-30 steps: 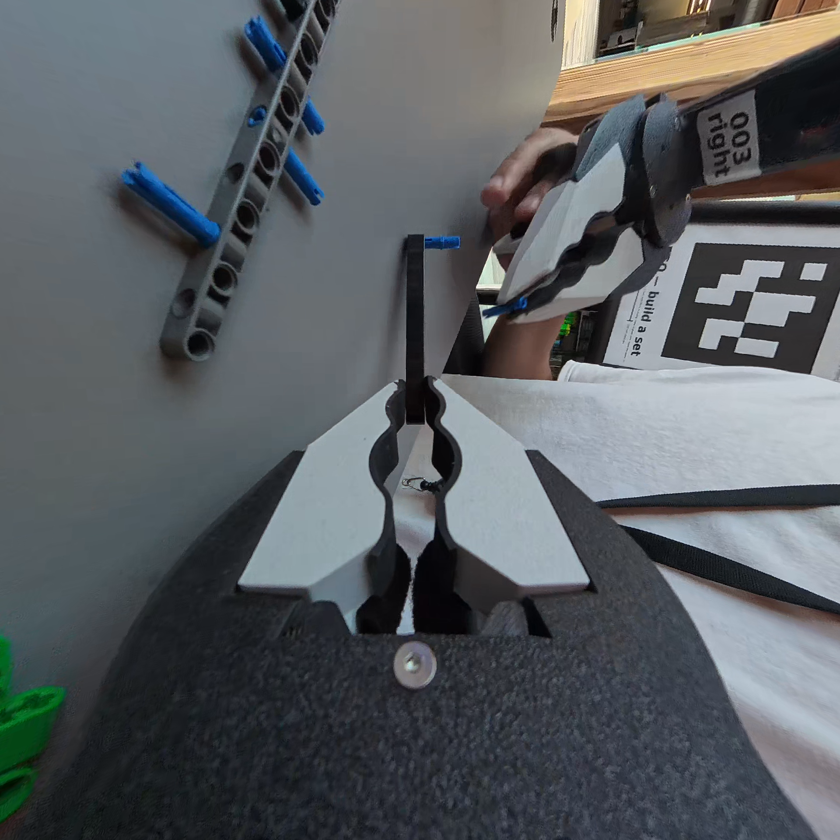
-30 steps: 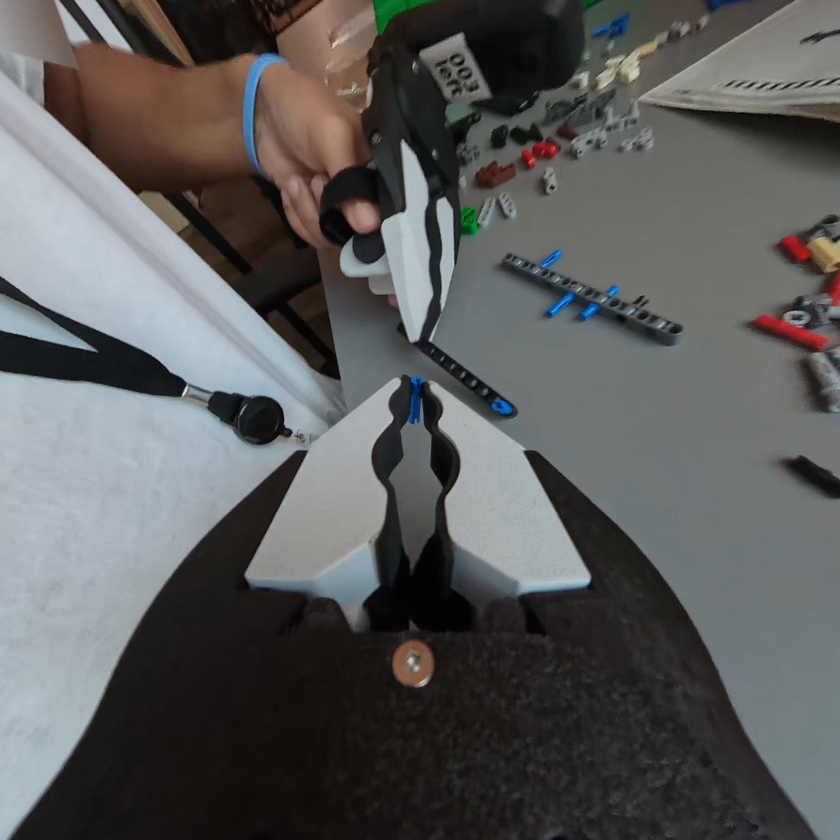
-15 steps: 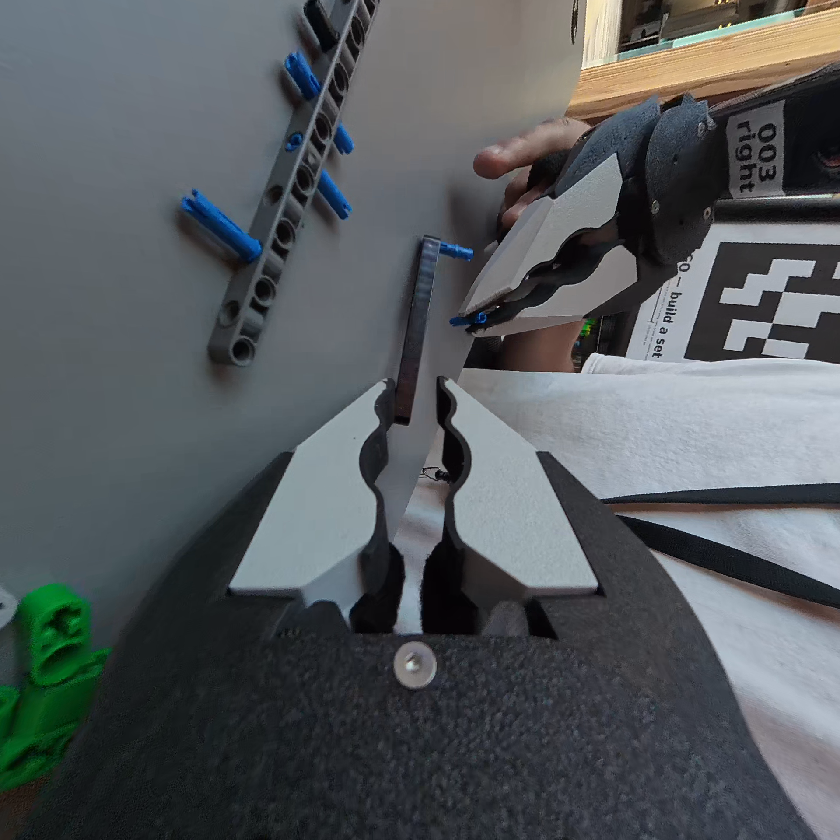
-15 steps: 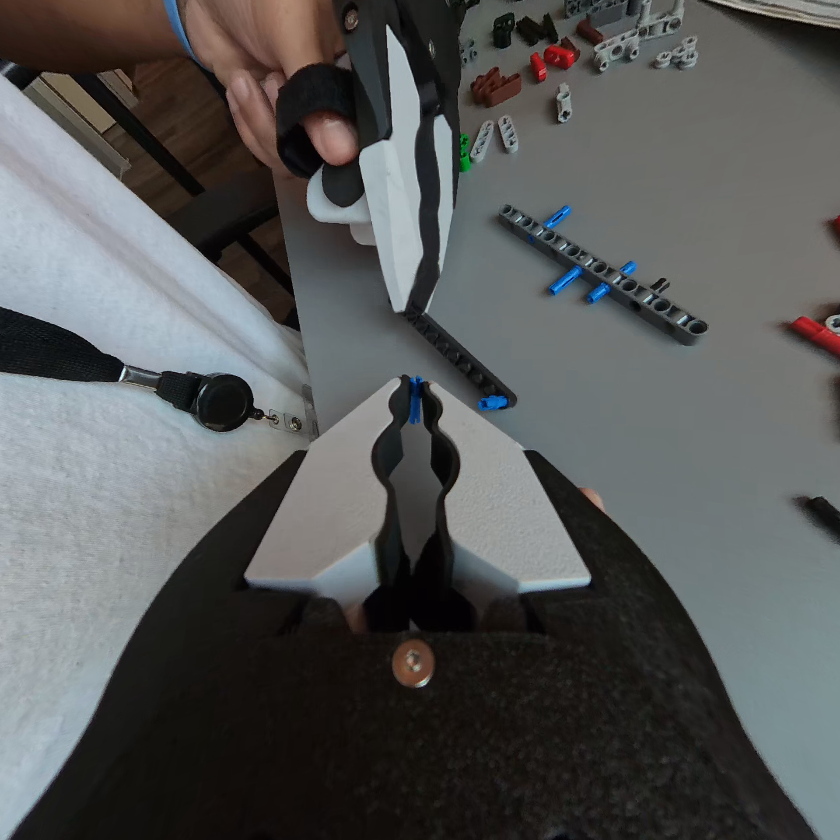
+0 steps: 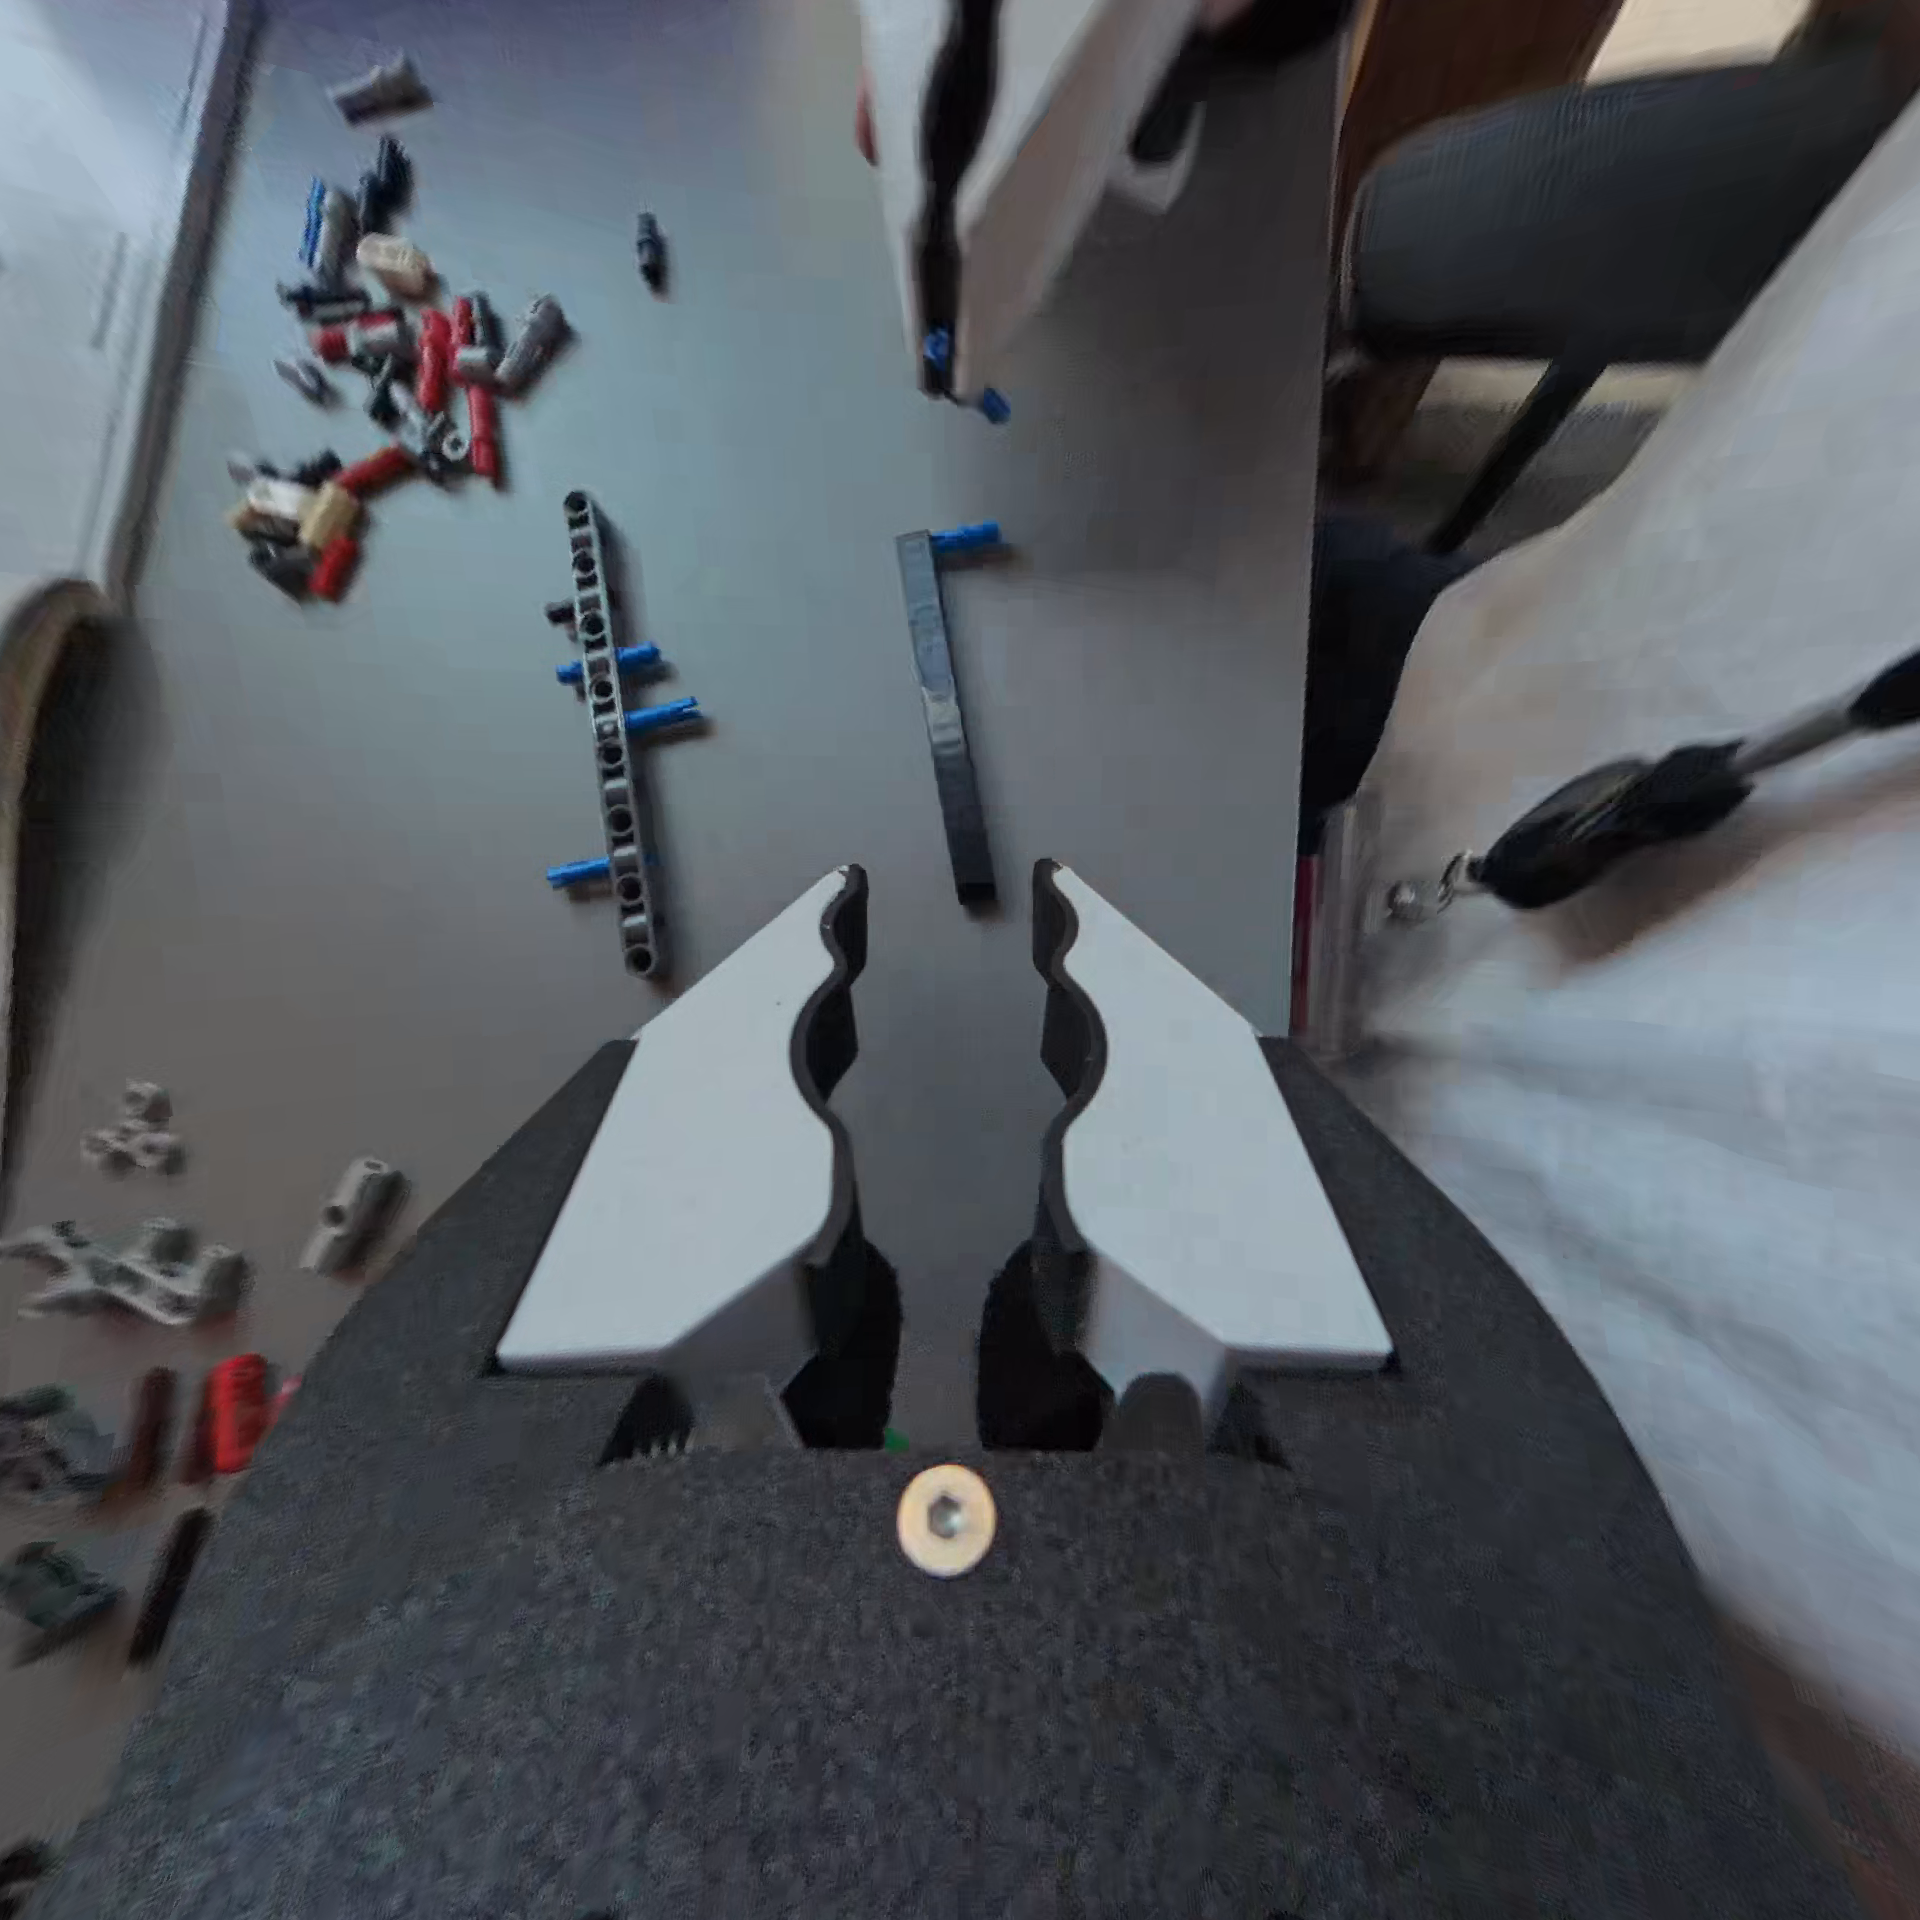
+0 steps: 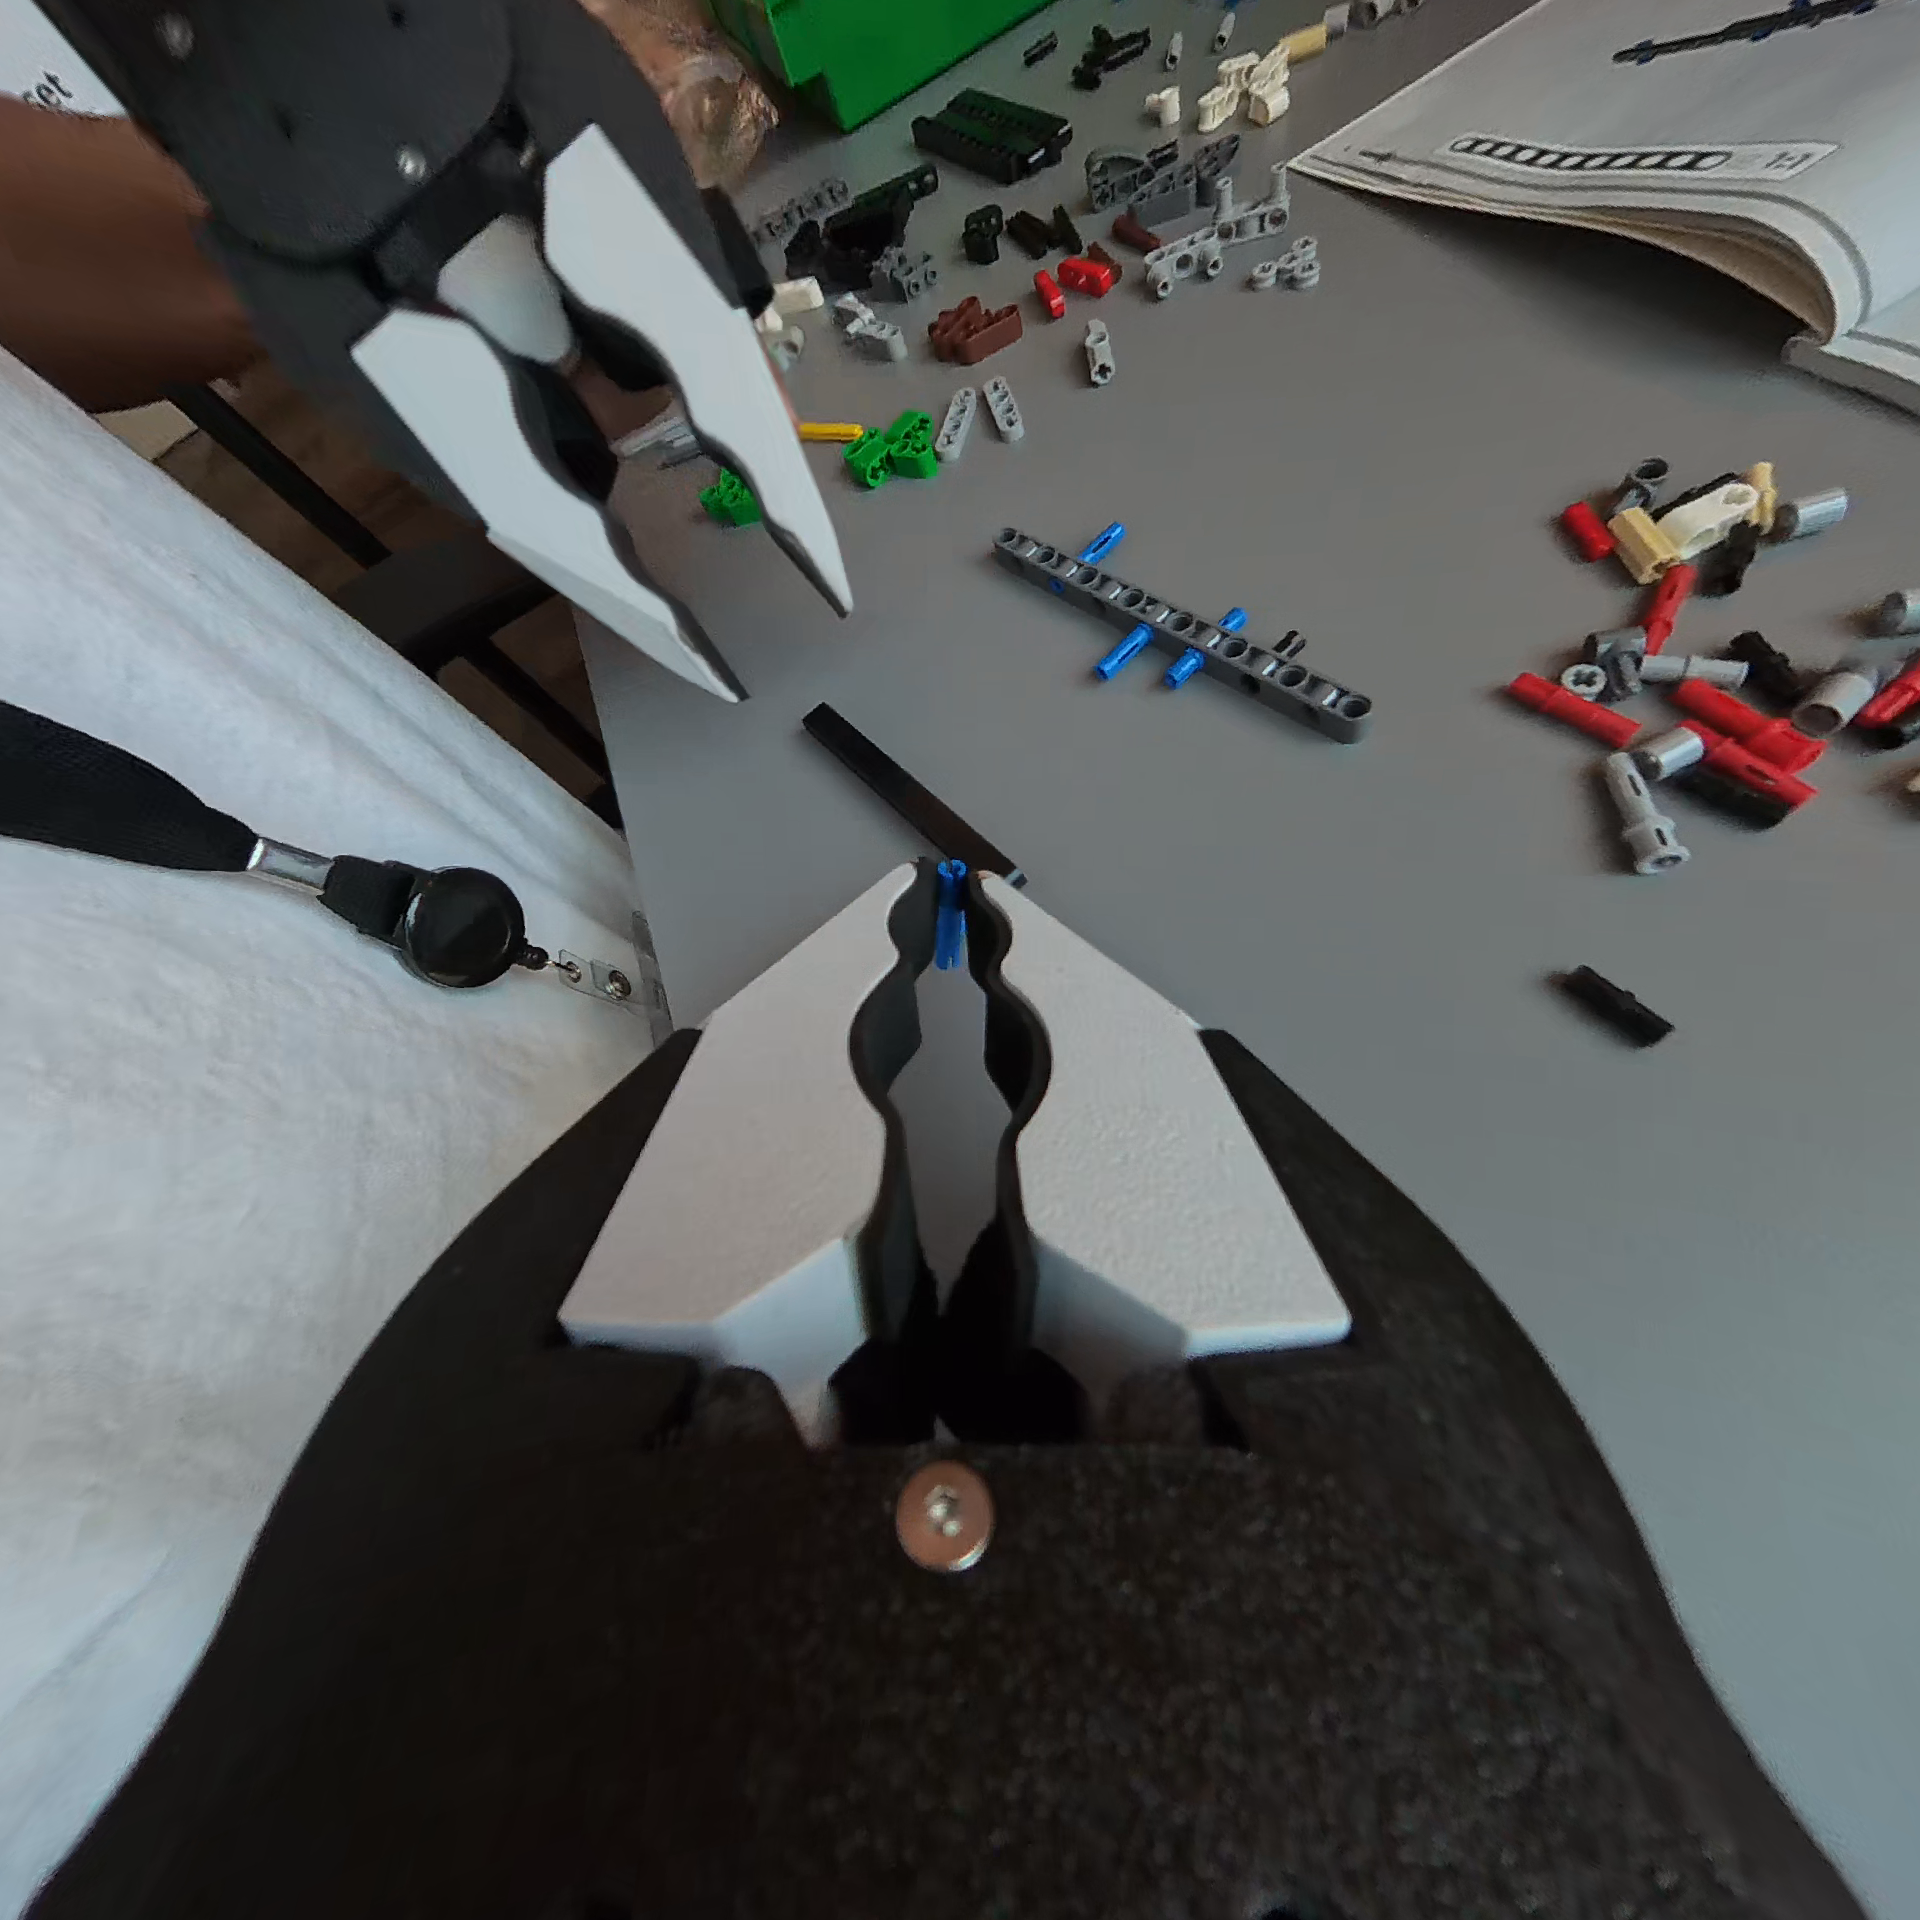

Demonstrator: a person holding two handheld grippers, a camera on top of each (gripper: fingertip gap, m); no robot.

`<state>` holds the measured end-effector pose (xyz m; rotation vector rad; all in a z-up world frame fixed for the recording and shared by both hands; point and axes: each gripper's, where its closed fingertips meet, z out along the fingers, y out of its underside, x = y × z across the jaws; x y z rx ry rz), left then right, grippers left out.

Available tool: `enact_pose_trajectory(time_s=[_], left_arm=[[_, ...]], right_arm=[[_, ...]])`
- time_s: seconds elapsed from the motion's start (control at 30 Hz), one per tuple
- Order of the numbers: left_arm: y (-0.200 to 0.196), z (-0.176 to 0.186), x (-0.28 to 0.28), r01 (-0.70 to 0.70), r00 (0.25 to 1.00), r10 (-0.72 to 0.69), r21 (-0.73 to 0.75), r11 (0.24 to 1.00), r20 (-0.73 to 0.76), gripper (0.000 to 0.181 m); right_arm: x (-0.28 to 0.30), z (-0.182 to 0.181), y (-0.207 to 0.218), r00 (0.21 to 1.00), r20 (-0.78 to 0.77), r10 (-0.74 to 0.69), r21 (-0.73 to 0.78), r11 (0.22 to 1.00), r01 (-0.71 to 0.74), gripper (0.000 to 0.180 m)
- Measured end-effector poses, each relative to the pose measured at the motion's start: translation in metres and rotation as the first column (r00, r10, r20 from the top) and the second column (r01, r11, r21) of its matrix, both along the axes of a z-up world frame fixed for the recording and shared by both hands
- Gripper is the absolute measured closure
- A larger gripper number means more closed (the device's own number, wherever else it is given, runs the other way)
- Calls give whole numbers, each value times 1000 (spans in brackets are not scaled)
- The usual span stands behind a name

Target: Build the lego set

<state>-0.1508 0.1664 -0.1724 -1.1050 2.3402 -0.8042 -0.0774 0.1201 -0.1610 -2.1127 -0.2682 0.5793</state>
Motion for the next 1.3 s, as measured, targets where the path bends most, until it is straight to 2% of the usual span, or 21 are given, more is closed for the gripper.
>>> enact_pose_trajectory(time_s=[0.03, 0.1, 0.2, 0.3, 0.37, 0.43, 0.53, 0.6, 0.77, 0.83, 0.93, 1.07, 1.13, 1.2, 1.3], left_arm=[[0, -3, -1, 54, 998, -58, 106, 993, 36, 151], [2, -8, -1, 127, 987, -148, 255, 959, 66, 152], [2, -12, 0, 248, 950, -303, 398, 883, 80, 155], [-1, -14, 4, 341, 882, -462, 549, 763, 95, 160], [-1, -14, 7, 374, 853, -516, 598, 709, 78, 163], [-1, -14, 8, 401, 846, -530, 594, 697, 51, 161], [-2, -15, 11, 428, 851, -525, 555, 713, 17, 162], [-4, -18, 11, 436, 858, -513, 515, 738, 8, 172], [-2, -17, 19, 371, 904, -426, 431, 823, 35, 173], [-1, -15, 21, 319, 934, -354, 340, 885, 42, 177], [-3, -12, 21, 216, 976, -218, 116, 969, -2, 181], [-8, -2, 23, 94, 994, -100, -117, 989, -48, 181], [-8, 1, 29, 71, 996, -76, -114, 991, -41, 177], [-7, -1, 41, 74, 997, -75, -36, 997, -23, 159], [-9, -7, 55, 99, 994, -99, 2, 995, -40, 154]], right_arm=[[1, 0, -3, 1000, -15, -6, 0, 1000, 6, 177], [0, 0, -8, 1000, -16, -11, 0, 1000, 11, 177], [-4, 1, -15, 1000, 8, -16, 8, 1000, 15, 177], [-6, 3, -22, 1000, 4, -28, 22, 999, 28, 177], [-7, 3, -26, 999, 5, -37, 26, 999, 37, 177], [-9, 5, -29, 999, 0, -37, 32, 999, 37, 176], [-12, 5, -31, 1000, -4, -30, 37, 999, 30, 177], [-12, 4, -32, 1000, -8, -24, 37, 999, 24, 177], [-10, 5, -33, 999, -24, -28, 42, 999, 29, 177], [-8, 5, -35, 999, -24, -35, 43, 998, 36, 176], [-7, 7, -35, 999, -39, -37, 51, 998, 39, 176], [-5, 6, -35, 999, -30, -44, 49, 998, 45, 177], [-3, 6, -34, 998, -27, -53, 48, 997, 54, 176], [-2, 5, -35, 998, -36, -54, 44, 997, 56, 176], [-2, 5, -36, 998, -37, -53, 45, 997, 55, 176]])
